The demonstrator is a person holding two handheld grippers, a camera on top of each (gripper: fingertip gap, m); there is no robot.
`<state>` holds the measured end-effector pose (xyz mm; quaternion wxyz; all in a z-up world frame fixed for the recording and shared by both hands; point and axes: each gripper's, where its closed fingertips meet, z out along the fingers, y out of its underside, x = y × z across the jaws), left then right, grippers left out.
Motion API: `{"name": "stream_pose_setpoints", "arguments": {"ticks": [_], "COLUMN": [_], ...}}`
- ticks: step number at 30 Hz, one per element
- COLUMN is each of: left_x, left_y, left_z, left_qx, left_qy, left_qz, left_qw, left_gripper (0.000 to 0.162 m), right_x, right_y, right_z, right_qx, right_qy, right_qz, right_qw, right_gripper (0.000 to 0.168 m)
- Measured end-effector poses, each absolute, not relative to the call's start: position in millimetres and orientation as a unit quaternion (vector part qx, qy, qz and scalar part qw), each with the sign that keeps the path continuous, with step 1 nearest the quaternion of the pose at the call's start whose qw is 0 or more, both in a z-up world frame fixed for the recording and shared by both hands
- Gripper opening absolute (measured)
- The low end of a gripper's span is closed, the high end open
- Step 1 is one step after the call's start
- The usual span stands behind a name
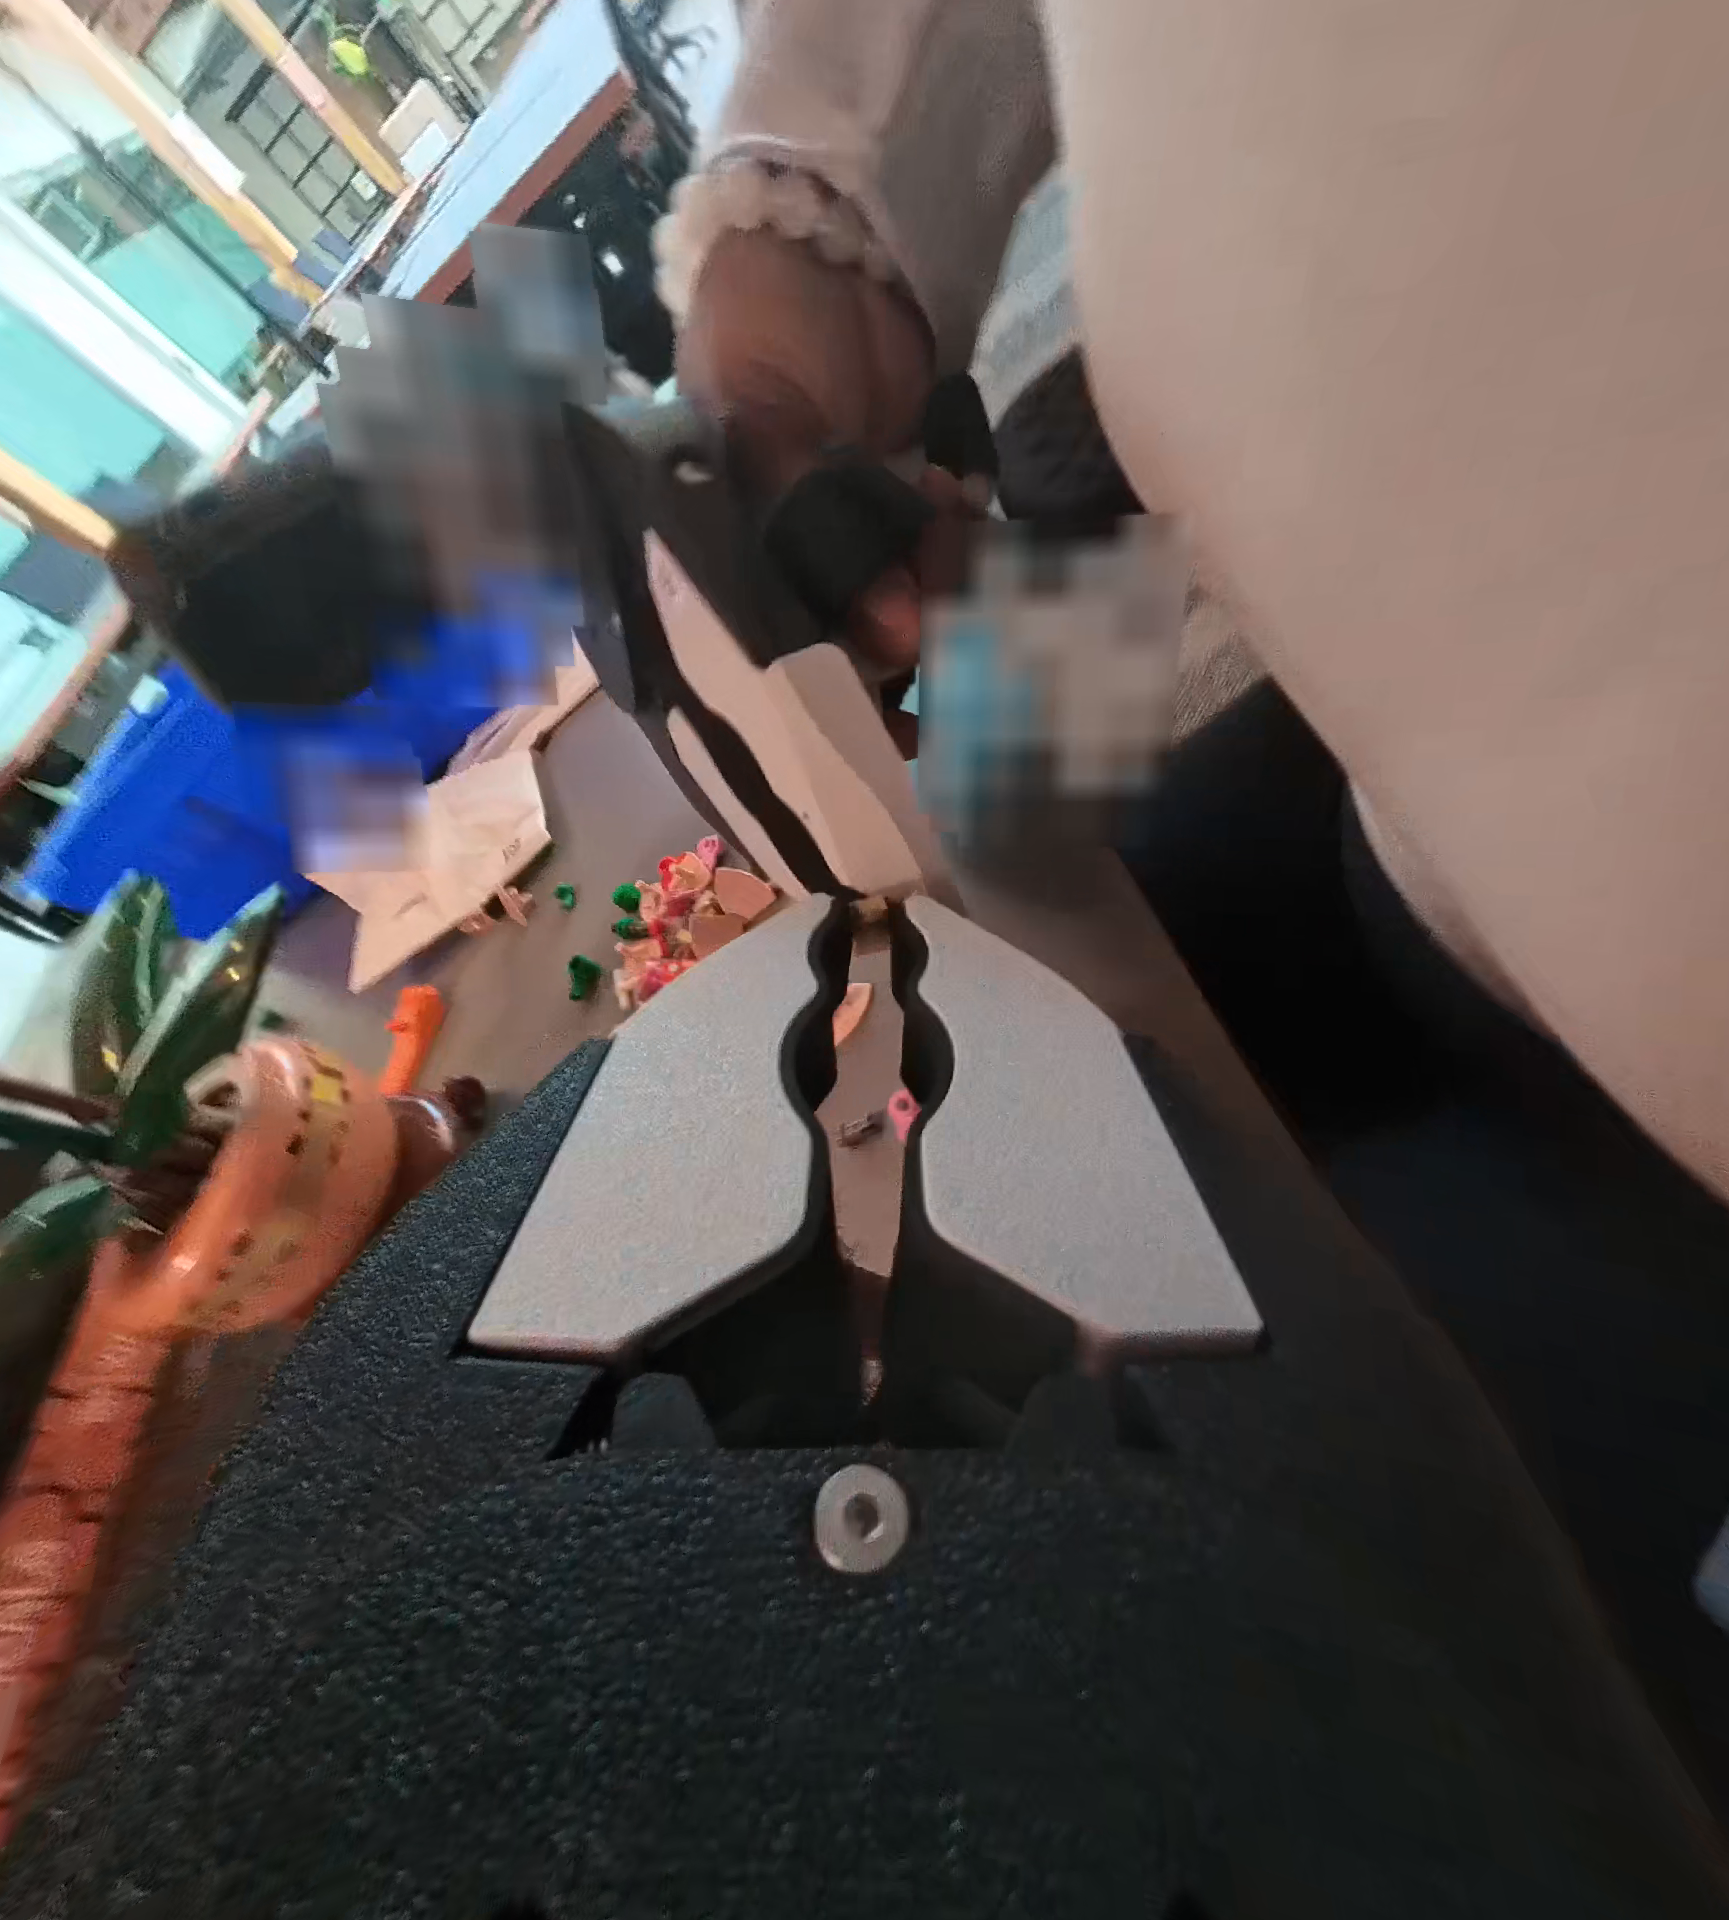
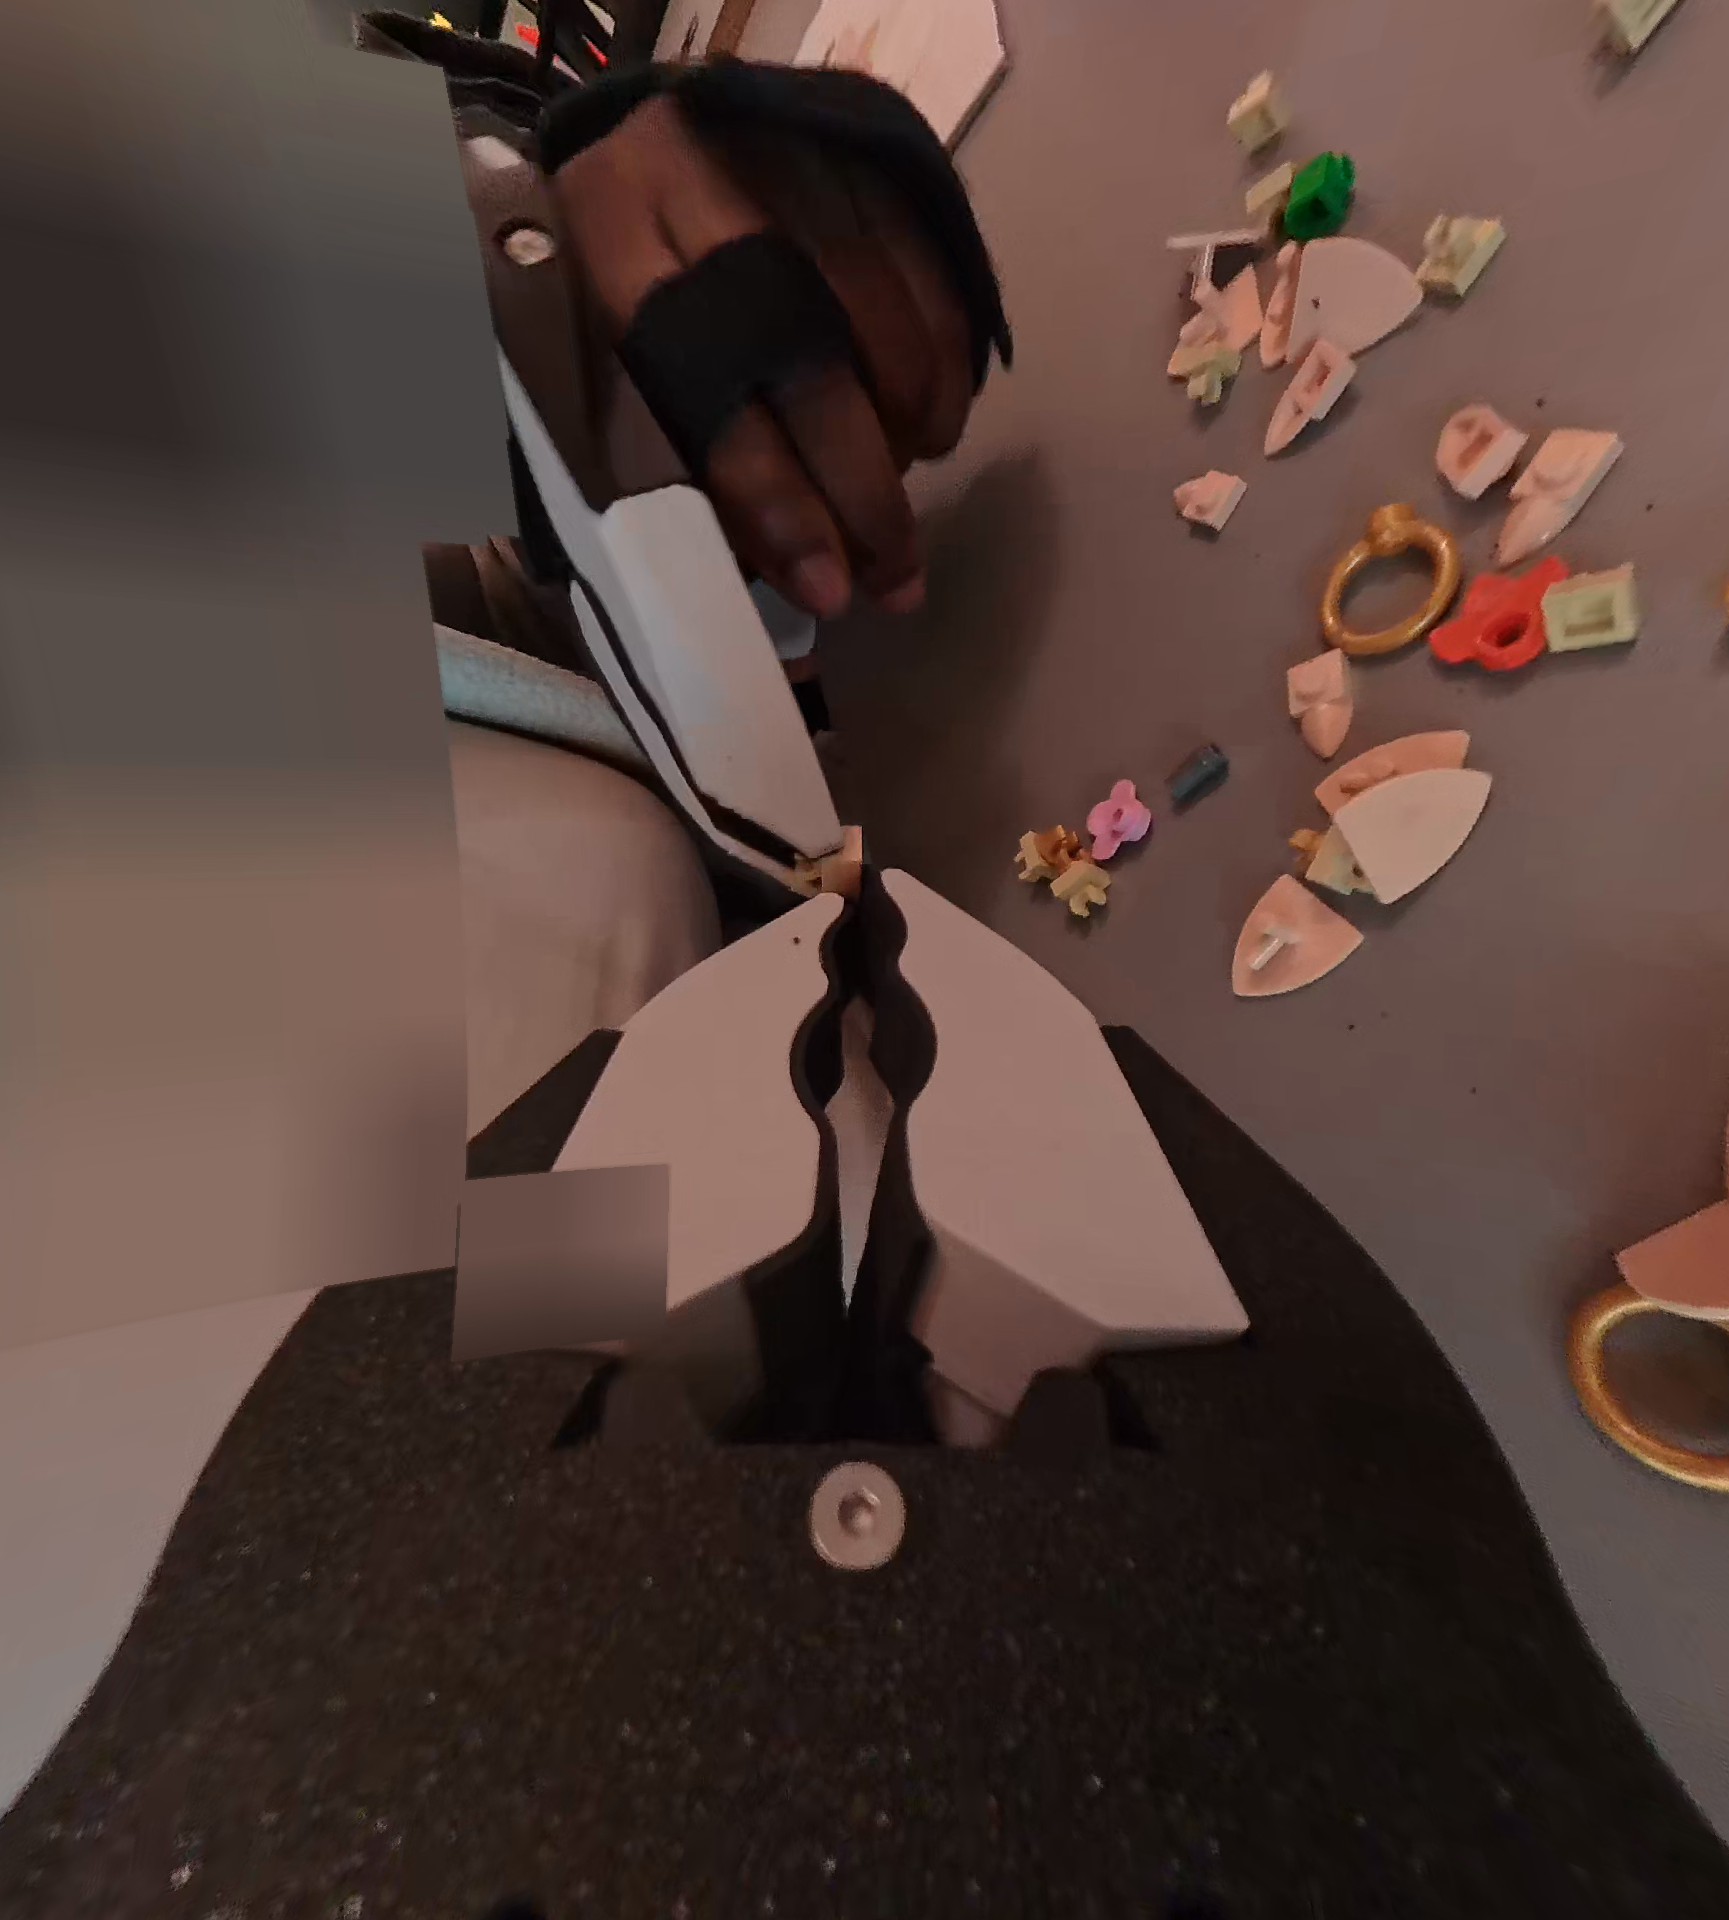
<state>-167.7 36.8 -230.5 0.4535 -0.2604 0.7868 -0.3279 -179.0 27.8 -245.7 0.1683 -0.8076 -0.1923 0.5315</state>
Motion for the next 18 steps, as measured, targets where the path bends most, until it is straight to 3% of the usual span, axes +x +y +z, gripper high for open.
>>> {"name": "stream_pose_setpoints", "arguments": {"ticks": [1, 12, 14, 18], "left_x": [-167.2, -160.9, -158.9, -167.0], "left_y": [37.8, 40.1, 56.0, 80.5], "left_z": [-229.5, -192.3, -209.5, -205.3], "left_qx": [-0.285, -0.436, -0.436, -0.474], "left_qy": [0.771, 0.595, 0.644, 0.594], "left_qz": [-0.355, -0.569, -0.468, -0.485], "left_qw": [0.445, 0.363, 0.421, 0.433], "left_gripper": [0.006, 0.003, 0.004, 0.004], "right_x": [-178.8, -167.3, -166.2, -157.2], "right_y": [29.2, 54.6, 61.8, 65.6], "right_z": [-245.6, -247.4, -234.9, -239.4], "right_qx": [-0.809, -0.825, -0.821, -0.825], "right_qy": [-0.202, -0.329, -0.29, -0.266], "right_qz": [0.521, 0.292, 0.319, 0.328], "right_qw": [0.182, 0.355, 0.373, 0.375], "right_gripper": [0.0, 0.0, 0.0, 0.0]}}
